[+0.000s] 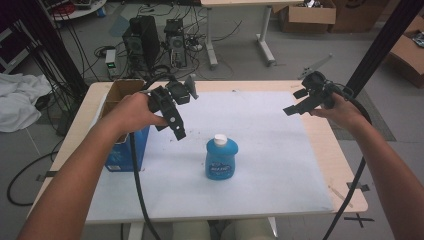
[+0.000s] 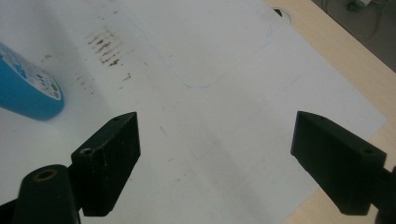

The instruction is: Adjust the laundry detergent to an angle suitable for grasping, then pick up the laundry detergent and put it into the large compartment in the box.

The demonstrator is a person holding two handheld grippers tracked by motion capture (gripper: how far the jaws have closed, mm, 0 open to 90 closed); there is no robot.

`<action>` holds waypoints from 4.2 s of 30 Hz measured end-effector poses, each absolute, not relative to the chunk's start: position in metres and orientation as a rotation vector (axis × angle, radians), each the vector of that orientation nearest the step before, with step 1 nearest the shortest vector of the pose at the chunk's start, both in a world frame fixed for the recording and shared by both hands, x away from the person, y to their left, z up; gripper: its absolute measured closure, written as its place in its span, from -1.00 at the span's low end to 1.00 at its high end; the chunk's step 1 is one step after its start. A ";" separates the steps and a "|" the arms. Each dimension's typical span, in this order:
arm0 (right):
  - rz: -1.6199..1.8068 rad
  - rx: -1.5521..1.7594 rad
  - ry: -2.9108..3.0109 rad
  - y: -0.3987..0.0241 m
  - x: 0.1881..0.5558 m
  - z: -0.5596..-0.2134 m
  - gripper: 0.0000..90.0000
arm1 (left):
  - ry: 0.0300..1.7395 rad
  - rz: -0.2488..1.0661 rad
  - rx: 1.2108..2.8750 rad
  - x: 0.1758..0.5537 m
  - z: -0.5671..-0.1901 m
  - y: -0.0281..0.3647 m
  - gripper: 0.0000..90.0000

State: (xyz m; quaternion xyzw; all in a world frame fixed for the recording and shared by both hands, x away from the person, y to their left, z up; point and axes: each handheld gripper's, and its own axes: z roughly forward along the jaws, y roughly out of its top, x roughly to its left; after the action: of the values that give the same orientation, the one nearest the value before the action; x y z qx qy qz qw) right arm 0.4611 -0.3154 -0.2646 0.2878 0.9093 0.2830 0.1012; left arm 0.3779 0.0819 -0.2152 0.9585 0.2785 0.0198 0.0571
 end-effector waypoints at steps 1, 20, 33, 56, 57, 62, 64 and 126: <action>0.825 0.865 2.680 -0.317 0.463 -0.265 -0.65 | 0.846 0.057 2.905 0.377 -0.215 0.082 -0.48; 0.710 0.919 2.734 -0.315 0.475 -0.272 -0.62 | 0.843 0.072 2.897 0.377 -0.212 0.083 -0.48; 0.690 0.900 2.790 -0.314 0.477 -0.270 -0.64 | 0.820 0.085 2.903 0.391 -0.204 0.078 -0.48; 0.716 0.853 2.822 -0.311 0.479 -0.269 -0.65 | 0.707 0.128 2.926 0.425 -0.191 0.042 -0.48; 0.714 0.853 2.822 -0.310 0.478 -0.269 -0.65 | 0.706 0.130 2.924 0.424 -0.191 0.042 -0.48; 0.708 0.842 2.828 -0.308 0.477 -0.269 -0.65 | 0.706 0.142 2.927 0.422 -0.189 0.042 -0.48; 0.706 0.846 2.823 -0.308 0.477 -0.268 -0.65 | 0.711 0.144 2.924 0.421 -0.189 0.043 -0.48; 0.726 0.806 2.841 -0.307 0.472 -0.267 -0.64 | 0.308 0.073 2.948 0.367 -0.176 -0.003 -0.49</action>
State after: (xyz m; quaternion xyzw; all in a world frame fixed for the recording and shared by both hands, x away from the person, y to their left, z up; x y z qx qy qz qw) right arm 0.4724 -0.3066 -0.2668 0.2648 0.9330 0.2383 0.0503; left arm 0.3668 -0.0034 -0.1762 0.9904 0.1034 0.0245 0.0880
